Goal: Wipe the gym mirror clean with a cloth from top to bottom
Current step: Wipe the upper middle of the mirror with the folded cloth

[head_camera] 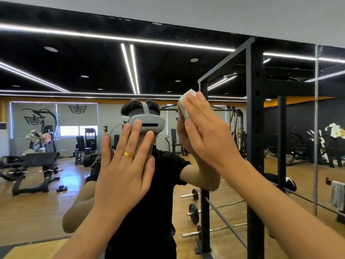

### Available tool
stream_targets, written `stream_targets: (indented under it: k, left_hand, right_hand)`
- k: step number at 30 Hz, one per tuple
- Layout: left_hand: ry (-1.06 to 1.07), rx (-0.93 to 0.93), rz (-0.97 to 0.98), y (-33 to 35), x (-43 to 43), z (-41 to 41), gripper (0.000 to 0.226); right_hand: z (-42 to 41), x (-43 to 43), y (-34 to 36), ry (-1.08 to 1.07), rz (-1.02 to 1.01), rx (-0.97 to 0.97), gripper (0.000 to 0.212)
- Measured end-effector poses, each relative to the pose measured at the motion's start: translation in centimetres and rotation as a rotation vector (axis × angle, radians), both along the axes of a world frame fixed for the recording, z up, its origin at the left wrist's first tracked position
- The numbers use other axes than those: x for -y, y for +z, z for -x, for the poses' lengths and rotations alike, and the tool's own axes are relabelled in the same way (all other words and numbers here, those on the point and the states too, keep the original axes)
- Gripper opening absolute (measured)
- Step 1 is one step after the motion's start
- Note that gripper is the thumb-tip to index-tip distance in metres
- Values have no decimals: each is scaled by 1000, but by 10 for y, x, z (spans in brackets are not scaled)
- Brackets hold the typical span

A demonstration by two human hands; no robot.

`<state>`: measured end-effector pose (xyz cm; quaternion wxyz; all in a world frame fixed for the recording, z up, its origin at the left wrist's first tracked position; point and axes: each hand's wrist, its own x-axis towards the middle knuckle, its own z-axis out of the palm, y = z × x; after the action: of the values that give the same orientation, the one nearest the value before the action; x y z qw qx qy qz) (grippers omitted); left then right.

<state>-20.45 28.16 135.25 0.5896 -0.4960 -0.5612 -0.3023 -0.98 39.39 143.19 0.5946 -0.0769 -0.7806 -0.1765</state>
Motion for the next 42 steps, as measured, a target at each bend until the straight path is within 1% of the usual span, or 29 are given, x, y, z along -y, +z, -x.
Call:
stream_targets:
  k: [2, 4, 7, 13, 20, 24, 26, 29, 30, 31, 34, 36, 37, 39, 41, 42]
  left_hand:
    - [-1, 2, 0, 0, 0, 0, 59]
    - [0, 4, 0, 0, 0, 0, 58]
    - [0, 7, 8, 0, 1, 0, 59]
    - [-5, 9, 14, 0, 2, 0, 59]
    - [16, 4, 19, 1, 3, 1, 58]
    - [16, 6, 22, 1, 3, 1, 58]
    - [16, 10, 19, 0, 2, 0, 58]
    - [16, 9, 16, 1, 2, 0, 58]
    - [17, 9, 14, 1, 2, 0, 58]
    - [17, 10, 13, 1, 2, 0, 58]
    - [14, 11, 16, 1, 1, 1, 58]
    - [13, 14, 18, 1, 1, 0, 58]
    - [16, 16, 18, 1, 1, 0, 58]
    - [22, 19, 22, 1, 2, 0, 59]
    - [28, 14, 25, 1, 2, 0, 59]
    - [30, 9, 24, 1, 2, 0, 59]
  right_hand:
    - [-15, 0, 7, 42, 61, 160, 55]
    - [-28, -5, 15, 44, 67, 277, 56]
    - [-34, -14, 23, 44, 6, 318, 59]
    - [-27, -27, 17, 65, -41, 243, 65]
    - [-12, -24, 8, -81, -130, 139, 58]
    - [-10, -24, 8, -98, -137, 83, 53]
    - [-9, -23, 12, -67, -93, 0, 51]
    - [2, -16, 16, 15, -1, -187, 50]
    - [10, -11, 14, 35, 13, -217, 50]
    - [19, -5, 9, 36, 5, -207, 52]
    - [37, 1, -9, -29, -156, -18, 68]
    - [28, -6, 0, -118, -233, 29, 69]
    - [21, -12, 9, -151, -229, -3, 65]
    - [5, -21, 28, -162, -120, -152, 54]
    - [-2, -22, 40, -100, 40, -308, 46]
    - [3, -17, 41, -60, 78, -363, 43]
